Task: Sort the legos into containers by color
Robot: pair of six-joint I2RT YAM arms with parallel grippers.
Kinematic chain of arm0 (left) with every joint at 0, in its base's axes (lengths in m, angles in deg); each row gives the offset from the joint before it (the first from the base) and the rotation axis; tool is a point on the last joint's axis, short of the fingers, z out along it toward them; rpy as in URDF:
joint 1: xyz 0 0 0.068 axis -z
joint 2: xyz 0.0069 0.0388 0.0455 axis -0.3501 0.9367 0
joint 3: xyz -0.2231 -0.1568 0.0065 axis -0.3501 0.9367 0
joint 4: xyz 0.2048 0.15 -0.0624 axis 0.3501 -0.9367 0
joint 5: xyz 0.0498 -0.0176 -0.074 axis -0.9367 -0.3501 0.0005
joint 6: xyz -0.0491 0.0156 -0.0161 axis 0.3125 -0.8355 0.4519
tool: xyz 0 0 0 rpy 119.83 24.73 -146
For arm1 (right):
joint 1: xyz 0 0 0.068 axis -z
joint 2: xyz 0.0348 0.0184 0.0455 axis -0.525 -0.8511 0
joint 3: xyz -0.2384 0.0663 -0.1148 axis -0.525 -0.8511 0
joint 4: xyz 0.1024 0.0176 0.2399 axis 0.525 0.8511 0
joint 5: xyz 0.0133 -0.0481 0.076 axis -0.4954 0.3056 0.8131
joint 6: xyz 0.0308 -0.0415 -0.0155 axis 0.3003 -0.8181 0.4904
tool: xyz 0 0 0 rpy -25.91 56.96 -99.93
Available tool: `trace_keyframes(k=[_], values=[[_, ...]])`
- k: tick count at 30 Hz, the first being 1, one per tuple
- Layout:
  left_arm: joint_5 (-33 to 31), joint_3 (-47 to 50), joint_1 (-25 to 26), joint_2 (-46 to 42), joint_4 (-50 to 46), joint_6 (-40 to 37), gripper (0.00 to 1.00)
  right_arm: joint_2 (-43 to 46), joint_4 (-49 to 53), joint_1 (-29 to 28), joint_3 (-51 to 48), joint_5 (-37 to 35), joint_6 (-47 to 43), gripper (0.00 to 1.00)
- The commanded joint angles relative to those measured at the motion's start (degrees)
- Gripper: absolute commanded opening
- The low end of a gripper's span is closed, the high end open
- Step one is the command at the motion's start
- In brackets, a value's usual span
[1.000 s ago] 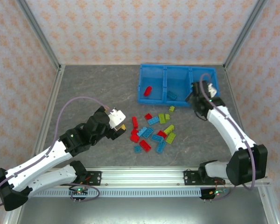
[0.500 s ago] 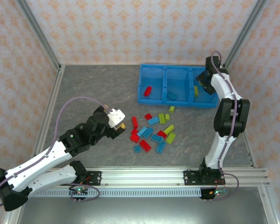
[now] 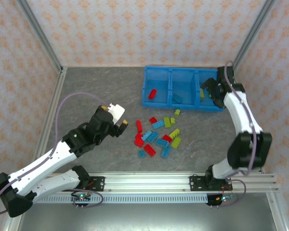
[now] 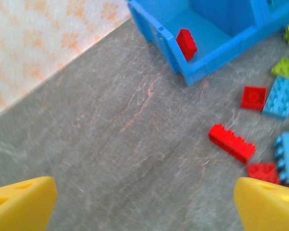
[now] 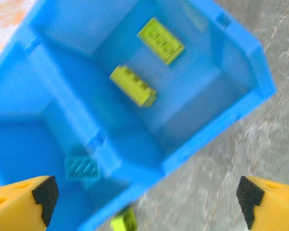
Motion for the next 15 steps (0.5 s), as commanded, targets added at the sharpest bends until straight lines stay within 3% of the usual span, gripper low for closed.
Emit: trace_keyframes(k=[1,6,10,15], values=[[1.8,-7.3,-0.6,5.4,-2.2,17.9,0.89,10.5,-0.2,-5.9,-5.0,6.6,-3.9,0.98],[5.4,-14.6,-0.8,18.5,-4.6,35.6,0.76,17.4,8.7,-17.8,-5.6,10.2,-7.7,0.99],[5.5,-20.3,-1.2,31.0,-9.3,47.3,0.61,16.9,13.8,-22.3,-4.7,16.0,-7.9,0.99],[7.2,-20.3,-1.6,39.6,-6.4,54.9,0.6,16.9,15.4,-24.8,-3.8,17.6,-6.7,0.99]])
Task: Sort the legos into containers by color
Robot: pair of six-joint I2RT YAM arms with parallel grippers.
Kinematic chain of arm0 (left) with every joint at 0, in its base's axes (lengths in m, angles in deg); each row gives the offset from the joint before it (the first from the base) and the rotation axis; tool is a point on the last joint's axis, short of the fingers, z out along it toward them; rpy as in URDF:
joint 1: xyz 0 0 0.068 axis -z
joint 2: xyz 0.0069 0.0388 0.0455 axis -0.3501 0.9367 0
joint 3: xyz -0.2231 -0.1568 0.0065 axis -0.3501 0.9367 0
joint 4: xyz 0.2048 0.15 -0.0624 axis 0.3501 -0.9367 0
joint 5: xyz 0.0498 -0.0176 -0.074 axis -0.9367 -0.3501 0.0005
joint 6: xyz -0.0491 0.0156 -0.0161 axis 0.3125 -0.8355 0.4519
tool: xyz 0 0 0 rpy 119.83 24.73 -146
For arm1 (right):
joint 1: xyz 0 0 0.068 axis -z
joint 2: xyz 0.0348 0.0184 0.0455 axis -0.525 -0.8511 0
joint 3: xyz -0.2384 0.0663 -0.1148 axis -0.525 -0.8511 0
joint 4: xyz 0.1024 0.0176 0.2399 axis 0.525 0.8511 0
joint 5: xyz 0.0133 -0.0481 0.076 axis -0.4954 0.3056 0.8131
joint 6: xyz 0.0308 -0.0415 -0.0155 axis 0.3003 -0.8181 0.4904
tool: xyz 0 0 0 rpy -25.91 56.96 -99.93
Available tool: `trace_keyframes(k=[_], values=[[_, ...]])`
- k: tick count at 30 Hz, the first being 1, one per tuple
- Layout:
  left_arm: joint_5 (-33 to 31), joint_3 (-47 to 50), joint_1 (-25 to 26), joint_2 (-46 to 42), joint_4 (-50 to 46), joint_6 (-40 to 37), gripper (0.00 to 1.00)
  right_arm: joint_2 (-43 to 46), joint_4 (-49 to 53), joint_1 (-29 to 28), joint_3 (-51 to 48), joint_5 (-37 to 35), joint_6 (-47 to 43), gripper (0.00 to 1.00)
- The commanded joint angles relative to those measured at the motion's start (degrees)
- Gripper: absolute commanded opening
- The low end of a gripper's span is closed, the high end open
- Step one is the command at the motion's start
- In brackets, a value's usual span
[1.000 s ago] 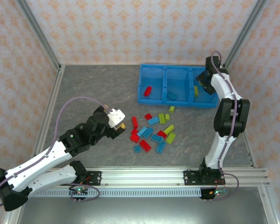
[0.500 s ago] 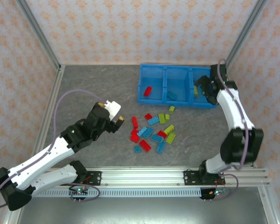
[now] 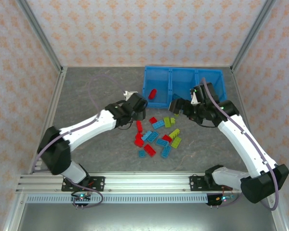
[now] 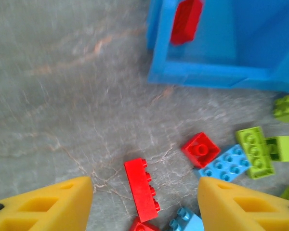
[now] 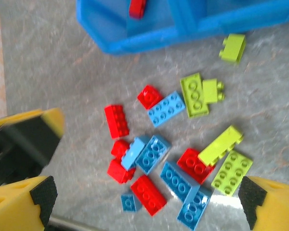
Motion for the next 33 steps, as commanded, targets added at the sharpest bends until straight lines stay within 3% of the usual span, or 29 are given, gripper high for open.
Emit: trace_keyframes(k=[1,13,18,21,27,33], values=[[1.4,0.1,-0.7,3.5,-1.0,10.5,0.6,0.4,3.5,-0.8,1.1,2.2,-0.1,0.99],[7.4,-0.3,-1.2,17.4,4.3,11.2,0.52,-0.9,1.7,-1.0,-0.6,2.5,1.3,1.0],[7.8,1.1,-1.2,17.1,4.6,11.0,0.27,-1.0,1.9,-0.9,0.0,1.9,1.6,1.0],[8.3,-0.2,-1.2,13.5,2.4,10.6,0.18,-1.0,1.7,-1.0,0.8,2.5,2.3,1.0],[6.0,-12.1,0.2,7.5,-2.7,6.3,0.15,0.1,-0.2,-1.0,1.7,2.0,4.3,1.0],[-4.8,-30.6,-1.1,18.5,-5.0,-4.0,0.15,0.1,-0.9,-1.1,1.9,0.5,5.3,1.0]])
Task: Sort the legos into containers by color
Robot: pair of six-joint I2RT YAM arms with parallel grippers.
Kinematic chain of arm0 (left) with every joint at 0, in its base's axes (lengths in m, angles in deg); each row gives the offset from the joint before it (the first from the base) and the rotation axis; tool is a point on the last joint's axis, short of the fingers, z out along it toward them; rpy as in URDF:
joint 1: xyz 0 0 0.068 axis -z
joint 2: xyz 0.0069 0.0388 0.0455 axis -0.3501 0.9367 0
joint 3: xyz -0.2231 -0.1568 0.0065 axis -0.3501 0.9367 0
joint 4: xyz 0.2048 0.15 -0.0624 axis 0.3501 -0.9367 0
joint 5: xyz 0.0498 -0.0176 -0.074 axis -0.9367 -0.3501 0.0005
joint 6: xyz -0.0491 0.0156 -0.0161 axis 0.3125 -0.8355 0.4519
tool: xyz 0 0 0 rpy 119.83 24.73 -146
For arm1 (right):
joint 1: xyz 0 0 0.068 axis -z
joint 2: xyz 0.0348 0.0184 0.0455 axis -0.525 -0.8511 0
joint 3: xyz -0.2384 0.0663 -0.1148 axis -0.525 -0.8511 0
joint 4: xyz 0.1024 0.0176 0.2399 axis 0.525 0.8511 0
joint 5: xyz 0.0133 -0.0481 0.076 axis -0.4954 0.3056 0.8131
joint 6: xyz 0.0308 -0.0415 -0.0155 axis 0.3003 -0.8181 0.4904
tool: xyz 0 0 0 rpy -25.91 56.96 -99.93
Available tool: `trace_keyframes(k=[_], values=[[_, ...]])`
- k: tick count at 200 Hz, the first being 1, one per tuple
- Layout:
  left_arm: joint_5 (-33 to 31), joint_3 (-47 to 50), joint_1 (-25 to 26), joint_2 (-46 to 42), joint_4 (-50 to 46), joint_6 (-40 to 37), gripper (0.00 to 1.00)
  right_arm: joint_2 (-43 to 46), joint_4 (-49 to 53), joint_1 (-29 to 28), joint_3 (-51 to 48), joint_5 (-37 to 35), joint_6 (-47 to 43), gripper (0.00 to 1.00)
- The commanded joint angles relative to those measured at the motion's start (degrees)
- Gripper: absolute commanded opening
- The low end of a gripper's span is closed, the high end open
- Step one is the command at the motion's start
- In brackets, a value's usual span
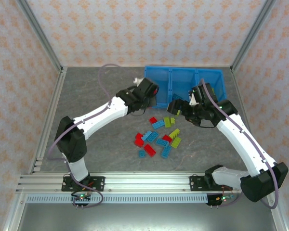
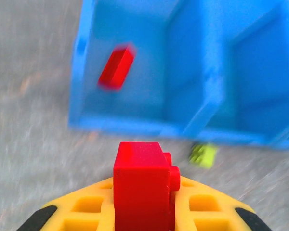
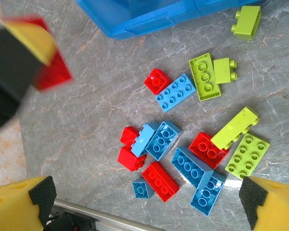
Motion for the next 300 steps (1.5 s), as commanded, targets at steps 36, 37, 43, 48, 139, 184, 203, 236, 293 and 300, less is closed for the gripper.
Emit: trace_keyframes(k=[36,37,43,48,139,184,203,236,293,300], values=[[-8.3,-26.5,-3.3,23.6,-2.4,-17.9,0.15,2.0,-1.1,-0.4,2.4,-2.2,1.7,1.0],[-8.4,-27.0,-3.3,23.9,-2.4,-18.1,0.15,2.0,-1.1,-0.4,2.4,-2.2,1.7,1.0],[-8.7,-29.6,-3.4,25.7,-2.6,-19.1,0.15,2.2,-0.9,-0.4,2.5,-2.4,1.6,1.0],[-9.0,-31.6,-3.5,27.2,-2.9,-19.8,0.16,2.2,-0.7,-0.3,2.5,-2.6,1.6,1.0],[-4.4,-24.7,-3.8,19.9,0.8,-19.9,0.46,1.7,-0.3,-0.4,0.6,-4.9,1.1,1.0],[1.2,9.6,-0.1,-10.6,15.0,-20.1,0.42,0.3,-2.5,-0.5,-4.2,-15.0,4.5,1.0],[3.1,20.7,2.4,-23.5,15.3,-23.3,0.42,-2.7,-5.5,-0.4,-6.4,-18.2,6.4,1.0],[5.9,29.2,3.8,-41.7,5.5,-35.2,0.46,-10.7,-14.4,-0.5,-9.0,-20.3,8.2,1.0],[-3.4,43.2,3.8,-57.2,6.8,-53.4,0.58,-28.1,-28.7,-0.5,-7.5,-25.2,8.7,0.9],[-2.9,45.2,3.7,-57.9,8.5,-54.0,0.63,-29.5,-30.0,-0.5,-7.4,-26.0,8.7,0.89]])
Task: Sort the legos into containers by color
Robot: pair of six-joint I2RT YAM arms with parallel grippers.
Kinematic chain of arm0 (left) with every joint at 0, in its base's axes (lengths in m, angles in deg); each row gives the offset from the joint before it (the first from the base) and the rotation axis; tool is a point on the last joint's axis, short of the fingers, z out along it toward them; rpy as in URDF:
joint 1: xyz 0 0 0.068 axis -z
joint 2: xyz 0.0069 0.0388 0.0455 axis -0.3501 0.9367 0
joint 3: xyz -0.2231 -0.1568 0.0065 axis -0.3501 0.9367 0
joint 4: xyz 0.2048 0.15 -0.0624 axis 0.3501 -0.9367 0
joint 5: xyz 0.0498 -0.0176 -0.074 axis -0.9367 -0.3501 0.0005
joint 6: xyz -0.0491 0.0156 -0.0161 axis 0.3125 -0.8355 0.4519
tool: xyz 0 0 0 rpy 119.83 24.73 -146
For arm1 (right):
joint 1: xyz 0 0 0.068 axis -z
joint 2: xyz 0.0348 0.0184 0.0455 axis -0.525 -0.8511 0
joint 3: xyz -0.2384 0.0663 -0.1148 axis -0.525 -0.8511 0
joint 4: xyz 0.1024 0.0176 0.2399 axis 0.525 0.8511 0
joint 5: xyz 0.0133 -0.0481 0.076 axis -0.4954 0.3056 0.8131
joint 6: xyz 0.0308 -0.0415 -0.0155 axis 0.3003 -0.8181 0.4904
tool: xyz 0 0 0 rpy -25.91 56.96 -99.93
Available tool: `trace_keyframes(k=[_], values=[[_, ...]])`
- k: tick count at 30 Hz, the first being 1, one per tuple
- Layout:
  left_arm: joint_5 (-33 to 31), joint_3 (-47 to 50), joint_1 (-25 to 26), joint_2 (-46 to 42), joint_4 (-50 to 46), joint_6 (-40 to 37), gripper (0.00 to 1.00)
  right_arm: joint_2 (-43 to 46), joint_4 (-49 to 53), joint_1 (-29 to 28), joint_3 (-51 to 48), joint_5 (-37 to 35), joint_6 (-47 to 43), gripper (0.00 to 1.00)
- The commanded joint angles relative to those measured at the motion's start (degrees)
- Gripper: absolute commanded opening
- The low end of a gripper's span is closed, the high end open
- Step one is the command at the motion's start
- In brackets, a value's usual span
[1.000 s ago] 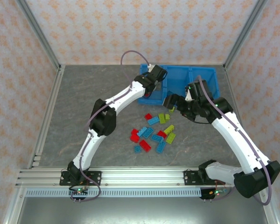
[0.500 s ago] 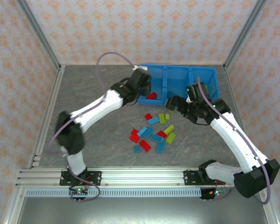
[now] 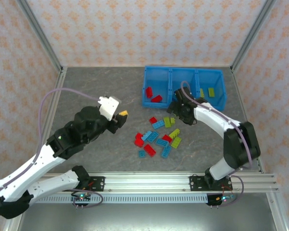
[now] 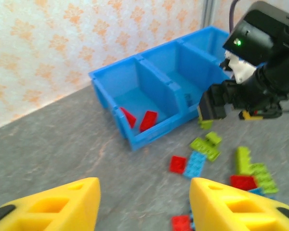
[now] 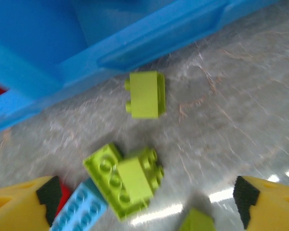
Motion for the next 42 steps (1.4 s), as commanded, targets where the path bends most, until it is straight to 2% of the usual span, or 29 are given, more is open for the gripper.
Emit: trace_keyframes(k=[1,3,7,11,18,23,27,30,34,35,37,39,42], values=[[-3.2,7.0,-0.4,-1.6,2.7,-8.4,0.64,-5.2,-8.8,-0.5,1.1,-5.5,0.4,0.88],[-0.5,7.7,-0.8,-1.4,1.8,-10.0,0.72,-7.3,-11.2,-0.5,0.6,-6.9,0.2,0.85],[-1.3,8.9,-0.9,-0.6,1.1,-10.8,0.84,-9.1,-17.4,-0.5,-2.6,-8.9,-0.7,0.74],[2.1,9.7,-0.9,-0.2,1.2,-11.9,0.99,-9.2,-22.6,-0.8,-5.9,-8.8,-4.3,0.68],[5.6,10.4,-0.9,0.2,1.7,-14.1,1.0,-7.6,-24.1,-0.9,-10.1,-10.6,-5.9,0.47],[6.7,10.9,-0.9,0.4,1.8,-14.9,1.0,0.5,-24.6,-0.9,-16.2,-11.7,-5.5,0.37],[6.4,10.8,-1.0,1.0,2.1,-15.4,1.0,9.6,-21.7,-0.9,-20.7,-11.9,-5.3,0.35],[6.4,10.7,-1.0,1.4,2.2,-15.5,1.0,19.9,-15.9,-0.9,-22.3,-14.0,-4.9,0.33],[6.6,10.7,-1.2,1.8,2.7,-15.5,1.0,31.2,-9.8,-0.7,-19.9,-19.1,-5.7,0.32],[6.8,10.7,-1.3,1.8,2.7,-15.5,1.0,32.4,-9.2,-0.3,-18.7,-19.9,-6.6,0.35],[7.1,10.5,-1.5,2.1,2.8,-15.4,1.0,31.7,-9.5,0.6,-16.5,-17.9,-9.2,0.45],[7.2,10.3,-1.6,2.2,2.7,-15.1,1.0,27.0,-8.4,1.8,-13.6,-13.0,-11.9,0.52],[6.7,10.1,-1.6,2.3,1.7,-14.9,1.0,16.0,-3.3,2.8,-7.5,-7.4,-15.5,0.56]])
